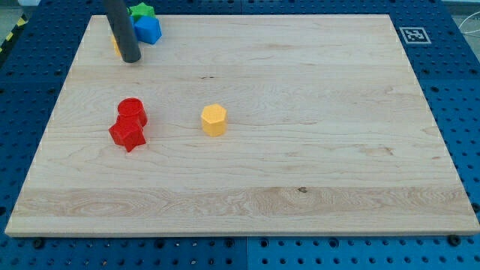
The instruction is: Move the yellow heart towards the group of the blocks
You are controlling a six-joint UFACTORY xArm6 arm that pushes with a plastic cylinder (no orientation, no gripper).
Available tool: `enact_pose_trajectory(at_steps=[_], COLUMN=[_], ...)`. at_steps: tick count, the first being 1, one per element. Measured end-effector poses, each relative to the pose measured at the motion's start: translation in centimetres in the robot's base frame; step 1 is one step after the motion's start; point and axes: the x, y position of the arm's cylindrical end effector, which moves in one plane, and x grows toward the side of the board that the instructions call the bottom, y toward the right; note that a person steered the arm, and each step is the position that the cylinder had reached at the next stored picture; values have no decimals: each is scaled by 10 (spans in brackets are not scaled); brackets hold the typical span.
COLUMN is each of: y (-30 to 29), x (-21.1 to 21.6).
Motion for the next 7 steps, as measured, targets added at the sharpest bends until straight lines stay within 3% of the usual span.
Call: enact_pose_trajectory(at_steps=[2,7], y=[-8,-48], x=[-18,-14])
